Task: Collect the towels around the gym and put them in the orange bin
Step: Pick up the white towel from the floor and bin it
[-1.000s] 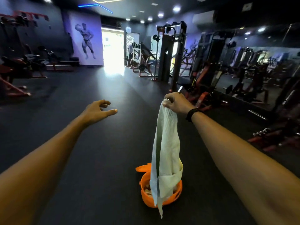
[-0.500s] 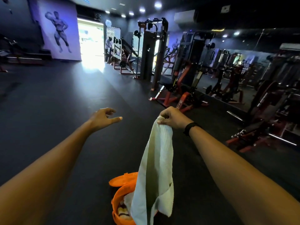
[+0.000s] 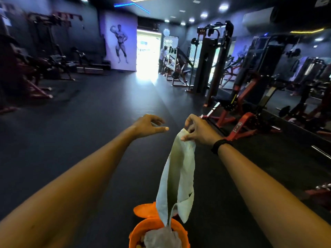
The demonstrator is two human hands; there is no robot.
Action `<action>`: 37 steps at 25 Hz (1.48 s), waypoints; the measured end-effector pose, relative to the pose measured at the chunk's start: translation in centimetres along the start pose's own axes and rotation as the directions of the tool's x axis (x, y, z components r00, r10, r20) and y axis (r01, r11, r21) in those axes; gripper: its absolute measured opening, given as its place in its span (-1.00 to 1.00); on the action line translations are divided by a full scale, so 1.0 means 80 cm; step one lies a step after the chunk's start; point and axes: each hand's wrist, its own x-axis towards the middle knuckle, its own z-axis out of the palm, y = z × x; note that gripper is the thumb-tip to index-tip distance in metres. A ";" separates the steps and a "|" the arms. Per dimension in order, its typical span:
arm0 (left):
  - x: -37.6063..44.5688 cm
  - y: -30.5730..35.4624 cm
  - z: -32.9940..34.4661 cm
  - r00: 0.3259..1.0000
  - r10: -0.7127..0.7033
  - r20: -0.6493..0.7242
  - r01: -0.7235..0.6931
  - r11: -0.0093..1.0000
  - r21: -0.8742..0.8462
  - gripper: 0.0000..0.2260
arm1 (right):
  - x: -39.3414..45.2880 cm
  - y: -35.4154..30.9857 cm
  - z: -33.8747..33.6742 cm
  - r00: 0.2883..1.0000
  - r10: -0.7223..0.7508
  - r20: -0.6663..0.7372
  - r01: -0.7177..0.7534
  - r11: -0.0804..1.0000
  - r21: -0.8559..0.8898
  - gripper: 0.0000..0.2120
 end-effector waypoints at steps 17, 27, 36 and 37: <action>0.102 0.065 0.060 0.836 -0.170 -0.522 0.212 0.977 0.021 -0.82 | 0.105 0.149 -0.053 0.893 -0.228 0.388 0.229 0.972 0.044 -0.80; 0.071 0.036 -0.026 0.378 -0.345 -0.859 0.443 0.882 -0.159 -0.83 | 0.108 0.196 -0.051 0.920 0.163 0.357 -0.013 0.922 -0.387 -0.72; 0.055 0.038 0.019 0.757 -0.506 -0.413 0.342 0.846 -0.410 -0.89 | 0.126 0.091 -0.026 0.922 0.160 0.354 -0.339 0.776 0.532 -0.77; 0.054 0.043 0.028 0.788 -0.498 -0.363 0.334 0.840 -0.428 -0.89 | 0.127 0.075 -0.023 0.917 0.162 0.364 -0.352 0.757 0.551 -0.82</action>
